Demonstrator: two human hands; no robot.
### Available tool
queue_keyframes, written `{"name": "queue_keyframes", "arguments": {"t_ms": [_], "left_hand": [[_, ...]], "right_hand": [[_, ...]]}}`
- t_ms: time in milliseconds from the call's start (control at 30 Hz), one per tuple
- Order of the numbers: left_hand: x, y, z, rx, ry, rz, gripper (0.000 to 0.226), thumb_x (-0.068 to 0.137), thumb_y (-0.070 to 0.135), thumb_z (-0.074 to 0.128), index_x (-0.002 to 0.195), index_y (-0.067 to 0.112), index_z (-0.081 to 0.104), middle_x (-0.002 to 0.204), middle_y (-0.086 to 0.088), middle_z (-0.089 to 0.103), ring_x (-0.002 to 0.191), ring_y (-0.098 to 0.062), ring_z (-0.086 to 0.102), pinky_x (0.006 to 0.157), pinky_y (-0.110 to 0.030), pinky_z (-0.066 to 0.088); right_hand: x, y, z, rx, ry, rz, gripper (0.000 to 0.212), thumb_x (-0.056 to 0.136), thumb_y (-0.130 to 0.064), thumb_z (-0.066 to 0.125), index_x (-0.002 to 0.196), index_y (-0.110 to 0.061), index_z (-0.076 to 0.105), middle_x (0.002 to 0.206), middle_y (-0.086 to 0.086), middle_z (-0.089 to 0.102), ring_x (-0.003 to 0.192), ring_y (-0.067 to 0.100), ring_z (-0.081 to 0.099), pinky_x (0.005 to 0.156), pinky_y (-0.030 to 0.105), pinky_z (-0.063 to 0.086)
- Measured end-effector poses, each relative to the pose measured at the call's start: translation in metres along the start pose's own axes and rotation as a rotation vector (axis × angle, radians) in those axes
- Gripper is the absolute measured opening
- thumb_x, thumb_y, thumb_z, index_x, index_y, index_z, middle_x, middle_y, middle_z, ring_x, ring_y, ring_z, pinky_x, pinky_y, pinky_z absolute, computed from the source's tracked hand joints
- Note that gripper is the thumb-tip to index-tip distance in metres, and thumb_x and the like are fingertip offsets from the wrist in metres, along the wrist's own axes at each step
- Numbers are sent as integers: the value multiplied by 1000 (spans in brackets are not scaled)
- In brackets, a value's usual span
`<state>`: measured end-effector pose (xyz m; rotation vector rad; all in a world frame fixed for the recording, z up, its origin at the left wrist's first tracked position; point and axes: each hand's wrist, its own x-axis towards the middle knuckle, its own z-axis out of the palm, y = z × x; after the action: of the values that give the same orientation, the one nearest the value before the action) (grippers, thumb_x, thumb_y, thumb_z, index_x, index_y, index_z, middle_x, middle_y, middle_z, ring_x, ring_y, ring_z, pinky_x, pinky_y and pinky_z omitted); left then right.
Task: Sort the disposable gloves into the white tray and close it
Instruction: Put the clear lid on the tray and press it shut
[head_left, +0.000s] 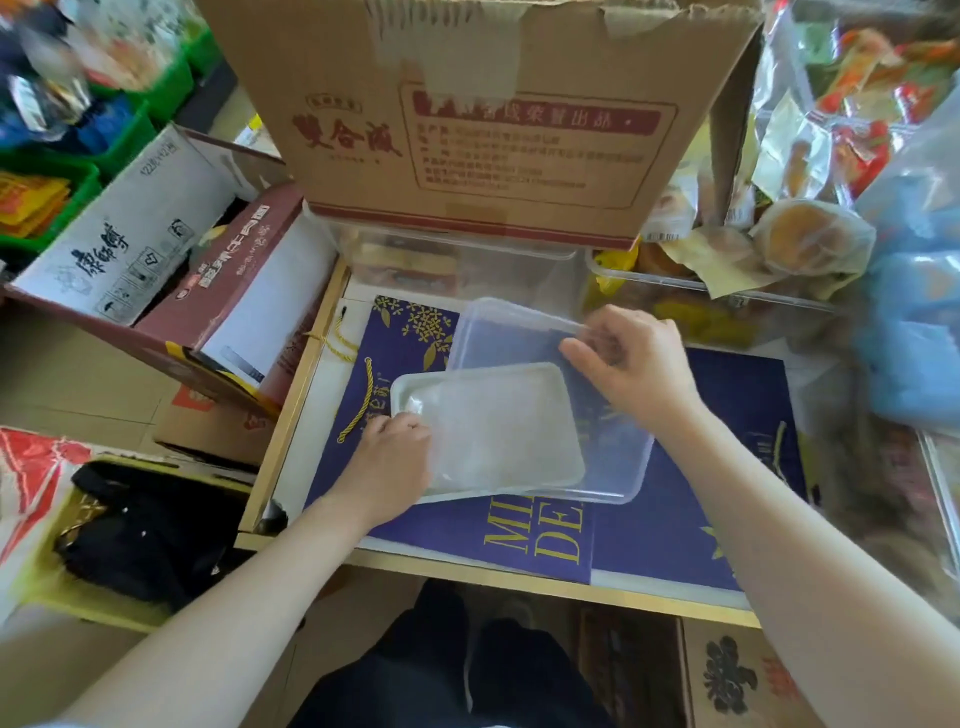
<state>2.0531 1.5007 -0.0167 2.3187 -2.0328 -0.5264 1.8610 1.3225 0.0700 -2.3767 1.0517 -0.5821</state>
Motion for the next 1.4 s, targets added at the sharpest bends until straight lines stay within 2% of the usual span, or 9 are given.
{"name": "queue_keyframes", "arguments": {"t_ms": [100,300,433,500,733,900,1100,1267,1400], "left_hand": [[-5,-10,-4,-660,-16,-99,18,91,24,55,107,25,65,110,6,63,109,-15,52,102,-35,40],[-23,-40,28,-450,294,2,36,89,26,43,111,8,66,116,-9,60,114,-14,44,101,-34,41],[-34,-28,30,-933,385,-382,26,100,10,37,113,22,55,118,5,54,103,4,52,95,-18,43],[-32,-22,26,-1131,334,-497,24,101,18,33,115,27,51,113,4,60,96,-3,60,88,-25,50],[-7,-15,8,-981,219,-535,47,96,31,46,140,20,34,87,8,56,78,-4,55,57,-7,41],[0,-17,2,-807,251,-548,44,97,30,44,140,20,39,82,3,58,74,-5,54,60,-12,39],[0,-14,-11,-724,279,-534,32,96,26,48,125,16,54,81,5,60,73,-4,53,62,-15,42],[-9,-8,-5,-581,96,-476,16,97,27,42,100,17,55,79,3,55,72,-18,55,57,-29,43],[-8,-6,0,-648,19,-529,24,98,26,39,119,17,48,85,2,57,70,-10,53,52,-24,35]], "right_hand": [[10,-10,54,-41,-178,-62,35,79,-56,49,73,-22,54,65,-13,47,68,15,46,71,29,23],[28,-3,115,-209,-243,-154,45,85,-56,48,96,-15,62,94,0,60,91,26,51,76,31,23],[32,1,126,-280,-251,-172,41,87,-54,49,96,-16,60,95,3,58,91,28,49,78,34,28],[30,8,126,-314,-229,-184,43,84,-55,46,93,-16,61,90,4,59,85,31,51,74,34,28],[19,23,107,-306,-199,55,36,92,-36,51,122,-19,59,119,8,56,111,33,47,91,41,32],[4,37,91,-23,-221,583,26,95,-28,47,108,-9,60,105,11,63,92,29,54,68,33,40],[6,33,74,26,-158,571,26,95,-24,47,107,-10,66,102,8,67,91,26,57,70,28,38],[-3,41,76,45,-171,685,23,93,-30,45,97,-15,63,94,5,65,79,23,57,63,32,47],[-7,38,83,192,-165,723,23,95,-27,45,110,-17,59,100,1,62,83,19,55,61,28,41]]}}
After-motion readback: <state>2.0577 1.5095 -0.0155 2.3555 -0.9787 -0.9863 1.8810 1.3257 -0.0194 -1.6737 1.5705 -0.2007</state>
